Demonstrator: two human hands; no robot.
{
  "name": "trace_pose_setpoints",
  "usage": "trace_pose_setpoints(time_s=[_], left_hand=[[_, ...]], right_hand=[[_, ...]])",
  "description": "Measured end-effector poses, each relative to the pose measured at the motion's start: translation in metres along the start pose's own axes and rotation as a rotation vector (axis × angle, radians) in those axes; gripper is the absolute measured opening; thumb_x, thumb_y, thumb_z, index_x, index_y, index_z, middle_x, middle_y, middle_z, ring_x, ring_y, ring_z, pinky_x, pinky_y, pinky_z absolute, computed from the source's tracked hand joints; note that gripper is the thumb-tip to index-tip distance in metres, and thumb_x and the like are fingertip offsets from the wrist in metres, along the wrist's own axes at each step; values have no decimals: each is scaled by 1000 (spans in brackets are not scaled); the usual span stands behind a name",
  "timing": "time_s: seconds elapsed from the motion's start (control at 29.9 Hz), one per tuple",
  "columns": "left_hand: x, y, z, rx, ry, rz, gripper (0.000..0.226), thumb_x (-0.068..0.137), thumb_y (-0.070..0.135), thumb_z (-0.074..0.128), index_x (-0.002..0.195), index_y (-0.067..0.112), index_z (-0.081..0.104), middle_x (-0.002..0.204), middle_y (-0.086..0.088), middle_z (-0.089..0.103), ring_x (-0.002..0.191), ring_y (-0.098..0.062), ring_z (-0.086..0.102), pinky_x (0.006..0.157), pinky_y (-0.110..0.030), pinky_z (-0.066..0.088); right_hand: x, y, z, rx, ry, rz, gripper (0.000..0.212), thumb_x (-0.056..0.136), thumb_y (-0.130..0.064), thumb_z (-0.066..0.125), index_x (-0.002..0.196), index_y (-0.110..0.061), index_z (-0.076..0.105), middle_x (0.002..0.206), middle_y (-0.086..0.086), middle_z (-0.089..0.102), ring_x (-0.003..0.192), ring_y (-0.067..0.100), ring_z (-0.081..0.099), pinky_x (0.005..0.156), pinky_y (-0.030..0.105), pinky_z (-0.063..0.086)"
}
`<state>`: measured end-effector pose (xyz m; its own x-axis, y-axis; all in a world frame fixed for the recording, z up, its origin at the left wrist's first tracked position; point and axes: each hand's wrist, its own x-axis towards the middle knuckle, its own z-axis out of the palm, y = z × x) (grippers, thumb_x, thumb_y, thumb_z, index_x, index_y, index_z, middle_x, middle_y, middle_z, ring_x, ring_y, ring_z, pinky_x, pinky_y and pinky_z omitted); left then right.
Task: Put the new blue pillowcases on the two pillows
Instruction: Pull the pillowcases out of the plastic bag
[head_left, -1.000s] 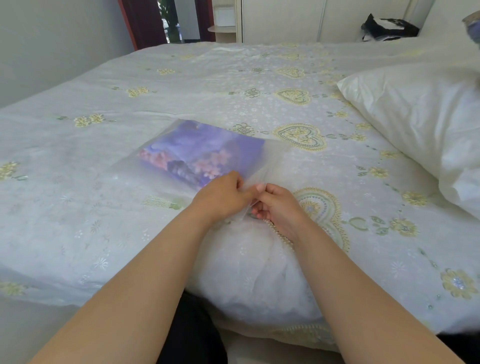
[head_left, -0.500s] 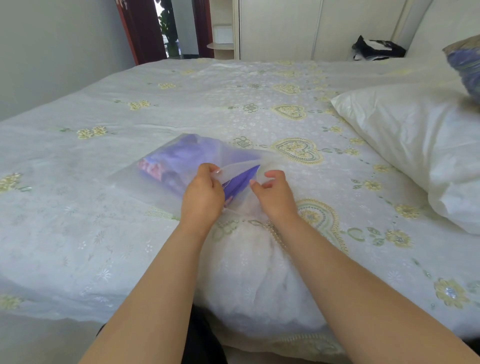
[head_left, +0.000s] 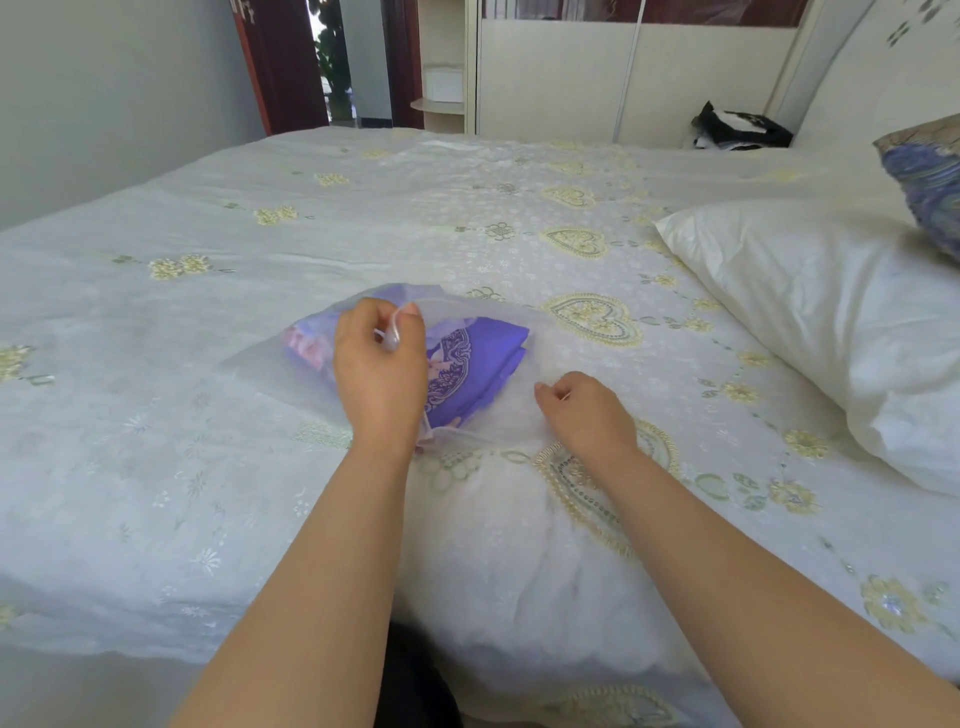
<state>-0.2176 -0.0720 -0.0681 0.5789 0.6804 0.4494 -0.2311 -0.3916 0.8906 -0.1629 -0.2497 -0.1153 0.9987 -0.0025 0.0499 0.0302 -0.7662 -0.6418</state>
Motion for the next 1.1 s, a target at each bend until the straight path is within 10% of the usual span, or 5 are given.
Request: trace_pose_setpoints(time_s=[0.2,0.4,0.6,0.77,1.1], left_hand=[[-1,12,-11,-150,168,52,25,87,21,60,66,26,46,71,12,47,68,-3,42,68,-16,36],[-10,7,5,-3,-321,-104,24,88,26,60,70,11,56,65,7,55,62,-10,48,64,-23,40],[-15,6,11,-34,-226,-85,22,86,26,60,66,22,51,68,9,53,63,-9,47,66,-23,38],[-17,8,9,-36,-184,-61,19,88,26,58,70,24,52,75,10,56,67,1,49,65,-12,37],[-22,4,14,157,-107,-81,20,90,28,55,74,18,49,78,7,54,68,-10,47,66,-24,33]], right_hand=[[9,10,-5,56,-41,111,27,87,-28,52,62,-16,52,58,0,52,61,23,54,57,29,40],[-18,-19,-4,331,177,-3,25,88,-43,57,89,-19,49,71,-8,56,68,15,56,65,31,42],[-23,-60,9,515,-511,314,25,91,-37,58,85,-13,53,78,9,69,36,10,52,36,13,29],[-5,-81,25,622,-607,486,16,86,-32,62,85,-17,55,70,1,60,28,3,43,30,10,22],[-41,-60,-10,430,-97,33,27,85,-25,56,62,-15,47,62,1,52,59,17,49,55,28,36]])
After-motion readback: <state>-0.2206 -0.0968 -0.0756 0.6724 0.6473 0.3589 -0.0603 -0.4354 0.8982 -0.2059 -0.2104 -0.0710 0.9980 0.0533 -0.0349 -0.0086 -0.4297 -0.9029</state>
